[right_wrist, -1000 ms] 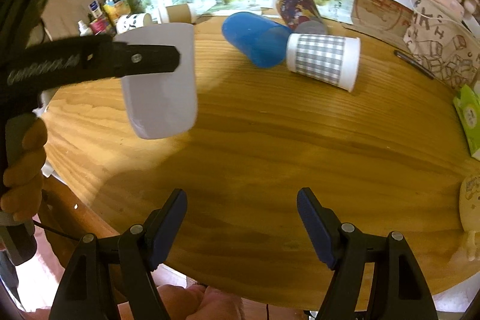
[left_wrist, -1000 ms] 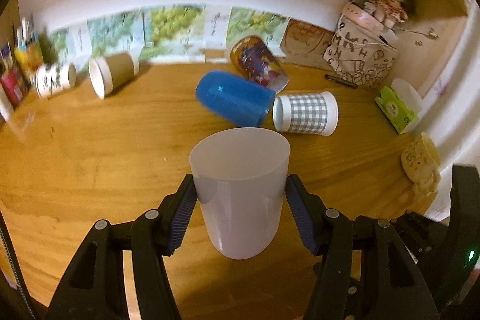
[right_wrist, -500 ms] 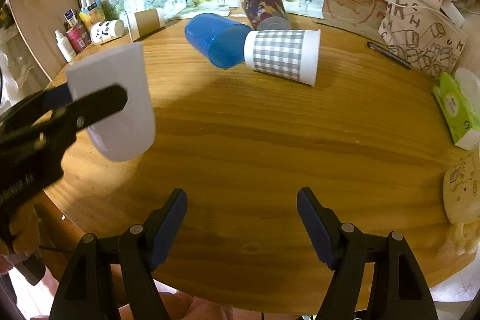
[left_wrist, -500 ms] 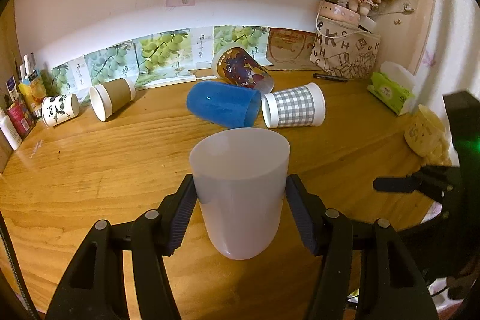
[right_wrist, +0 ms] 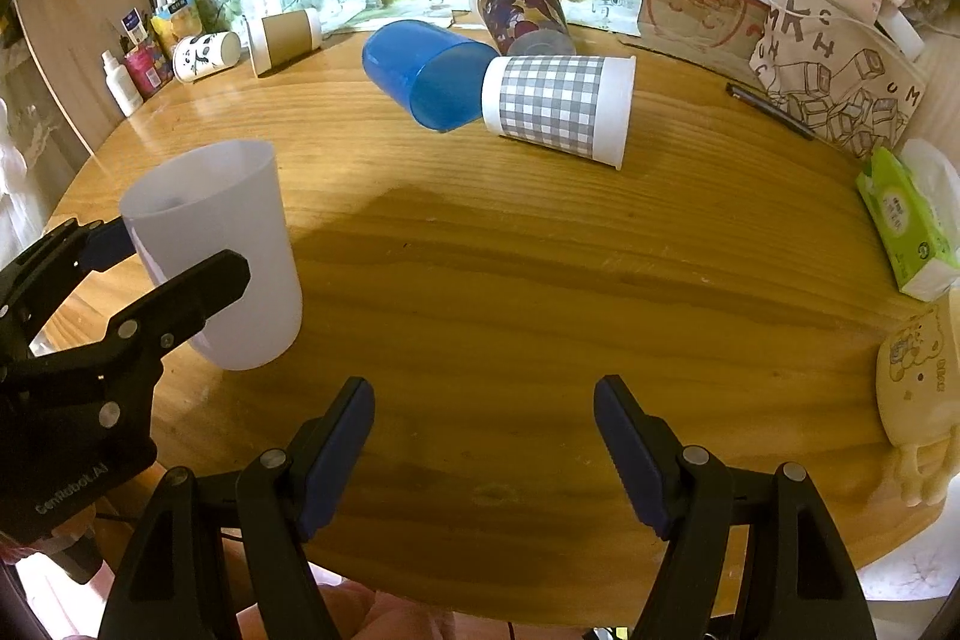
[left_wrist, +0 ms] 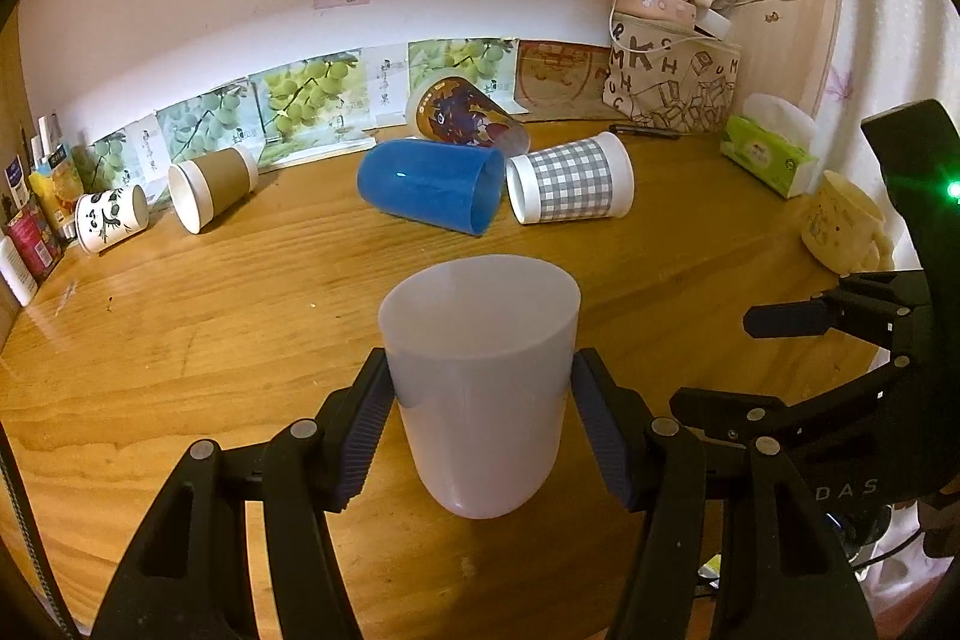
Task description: Flip cup upright
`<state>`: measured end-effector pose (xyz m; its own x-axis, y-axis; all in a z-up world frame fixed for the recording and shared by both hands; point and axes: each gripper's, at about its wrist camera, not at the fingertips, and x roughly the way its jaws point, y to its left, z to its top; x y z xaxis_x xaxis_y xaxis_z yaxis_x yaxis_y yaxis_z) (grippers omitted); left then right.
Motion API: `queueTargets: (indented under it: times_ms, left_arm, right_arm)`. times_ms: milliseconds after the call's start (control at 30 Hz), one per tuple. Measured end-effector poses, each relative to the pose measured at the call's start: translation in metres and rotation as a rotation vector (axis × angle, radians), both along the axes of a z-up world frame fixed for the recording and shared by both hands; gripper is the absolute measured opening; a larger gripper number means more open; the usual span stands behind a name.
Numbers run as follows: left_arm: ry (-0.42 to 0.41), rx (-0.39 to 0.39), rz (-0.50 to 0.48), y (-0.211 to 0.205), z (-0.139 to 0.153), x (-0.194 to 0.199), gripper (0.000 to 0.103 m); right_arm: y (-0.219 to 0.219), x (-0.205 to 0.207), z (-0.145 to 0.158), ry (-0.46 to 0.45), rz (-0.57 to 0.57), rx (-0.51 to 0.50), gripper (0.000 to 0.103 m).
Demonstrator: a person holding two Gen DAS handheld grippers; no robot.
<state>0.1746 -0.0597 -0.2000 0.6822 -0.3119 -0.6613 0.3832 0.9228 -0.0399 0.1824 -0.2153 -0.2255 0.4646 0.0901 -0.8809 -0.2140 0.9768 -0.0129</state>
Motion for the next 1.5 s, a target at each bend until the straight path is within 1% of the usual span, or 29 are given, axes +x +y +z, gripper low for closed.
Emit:
queueTargets:
  times_ms: [133,367,567,833,900,933,1033,1067,1233,1367,1500]
  left_arm:
    - [0.002,0.004,-0.007,0.000,-0.001,-0.002,0.065]
    - [0.014,0.035,-0.037,-0.001,0.000,-0.008,0.065]
    - [0.057,0.058,-0.062,-0.001,-0.003,-0.010,0.065]
    - [0.086,0.088,-0.078,-0.001,-0.006,-0.013,0.065]
    - [0.096,0.097,-0.086,-0.001,-0.006,-0.013,0.069]
    - [0.102,0.105,-0.090,-0.001,-0.006,-0.014,0.073]
    - [0.115,0.122,-0.106,0.000,-0.006,-0.017,0.076]
    - [0.123,0.130,-0.111,0.000,-0.007,-0.017,0.077]
    - [0.152,0.156,-0.126,0.007,-0.007,-0.023,0.080]
    - [0.180,0.174,-0.136,0.018,-0.008,-0.033,0.081]
    - [0.240,0.181,-0.129,0.033,-0.012,-0.044,0.081]
  right_arm:
    - [0.001,-0.001,0.000,0.004,0.000,0.000,0.076]
    - [0.003,-0.002,-0.001,0.007,-0.009,0.004,0.076]
    - [0.003,-0.003,0.000,0.007,-0.019,0.011,0.076]
    - [0.003,-0.006,0.001,0.007,-0.030,0.016,0.076]
    - [0.004,-0.007,0.001,0.010,-0.032,0.017,0.076]
    - [0.003,-0.007,0.001,0.011,-0.033,0.018,0.076]
    - [0.003,-0.007,0.002,0.018,-0.045,0.024,0.077]
    - [0.003,-0.007,0.003,0.019,-0.051,0.026,0.079]
    - [0.006,-0.010,0.007,0.016,-0.073,0.026,0.081]
    - [0.009,-0.014,0.011,0.021,-0.103,0.027,0.082]
    - [0.012,-0.024,0.014,0.027,-0.158,0.027,0.083]
